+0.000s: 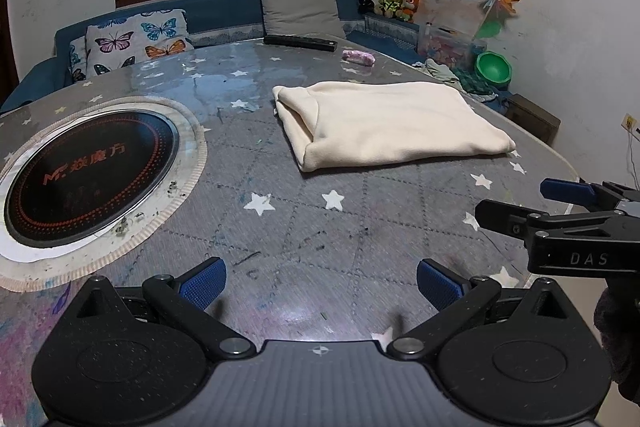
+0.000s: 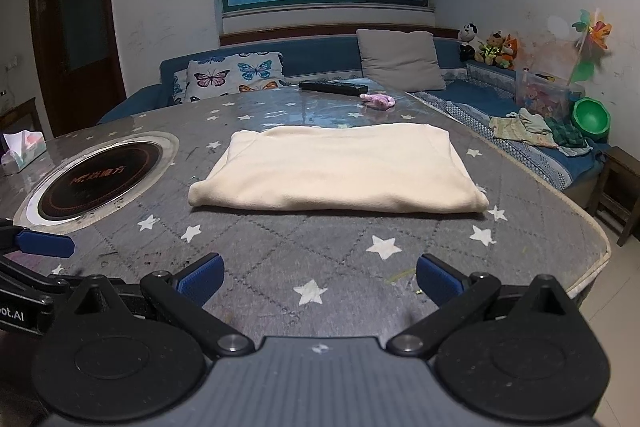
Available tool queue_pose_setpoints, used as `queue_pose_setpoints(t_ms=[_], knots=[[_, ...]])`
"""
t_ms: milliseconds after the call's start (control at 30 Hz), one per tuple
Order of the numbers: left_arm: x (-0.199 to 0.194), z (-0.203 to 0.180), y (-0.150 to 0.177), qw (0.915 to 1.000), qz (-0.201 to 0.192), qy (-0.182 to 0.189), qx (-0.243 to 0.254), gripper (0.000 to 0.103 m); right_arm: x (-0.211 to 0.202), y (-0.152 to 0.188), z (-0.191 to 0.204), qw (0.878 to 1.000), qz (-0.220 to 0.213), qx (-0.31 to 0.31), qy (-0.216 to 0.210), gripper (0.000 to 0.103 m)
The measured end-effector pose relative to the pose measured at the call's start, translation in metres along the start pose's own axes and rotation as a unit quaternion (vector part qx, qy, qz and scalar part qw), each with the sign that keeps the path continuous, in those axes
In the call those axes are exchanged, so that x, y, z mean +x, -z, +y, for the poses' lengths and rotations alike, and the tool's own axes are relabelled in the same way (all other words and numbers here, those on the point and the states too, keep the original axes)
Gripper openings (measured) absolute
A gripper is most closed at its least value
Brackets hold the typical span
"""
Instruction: Fold clothes
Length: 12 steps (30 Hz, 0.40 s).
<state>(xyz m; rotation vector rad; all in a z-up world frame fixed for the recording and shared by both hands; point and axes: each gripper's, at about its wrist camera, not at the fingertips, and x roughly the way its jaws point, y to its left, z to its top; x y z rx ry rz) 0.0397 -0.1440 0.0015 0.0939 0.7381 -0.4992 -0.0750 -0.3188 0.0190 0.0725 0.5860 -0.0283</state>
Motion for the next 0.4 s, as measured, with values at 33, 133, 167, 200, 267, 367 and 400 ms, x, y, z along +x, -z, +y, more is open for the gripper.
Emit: queue_pose_setpoints(t_ms=[33, 133, 167, 200, 267, 367, 400], knots=[[-0.0006, -0.0006, 0.0002, 1.0000, -0.001, 0.000, 0.001, 0.103, -0.0004, 0.0002, 0.0000, 1.000, 0.000, 0.000, 0.000, 0.103], [-0.0014, -0.0030, 0.0010, 1.0000, -0.001, 0.001, 0.004, 0.103, -0.0019, 0.0004, 0.0004, 1.000, -0.002, 0.000, 0.000, 0.103], [-0.0016, -0.0037, 0.0012, 1.0000, 0.000, 0.001, 0.005, 0.103, -0.0023, 0.0005, 0.0004, 1.000, -0.002, 0.000, -0.001, 0.103], [-0.0020, -0.0046, 0.0016, 1.0000, -0.001, 0.001, 0.006, 0.103, -0.0029, 0.0006, 0.0004, 1.000, -0.003, 0.000, -0.001, 0.103], [-0.0029, -0.0063, 0.0025, 0.9999, -0.004, -0.002, 0.009, 0.103, -0.0036, 0.0009, 0.0004, 1.000, -0.004, 0.001, -0.001, 0.103], [-0.0032, -0.0073, 0.0025, 0.9999, -0.006, -0.003, 0.012, 0.103, -0.0038, 0.0012, 0.0009, 1.000, -0.003, 0.001, -0.001, 0.103], [-0.0033, -0.0072, 0.0023, 0.9999, -0.006, -0.002, 0.013, 0.103, -0.0037, 0.0012, 0.0012, 1.000, -0.002, 0.001, -0.001, 0.103]])
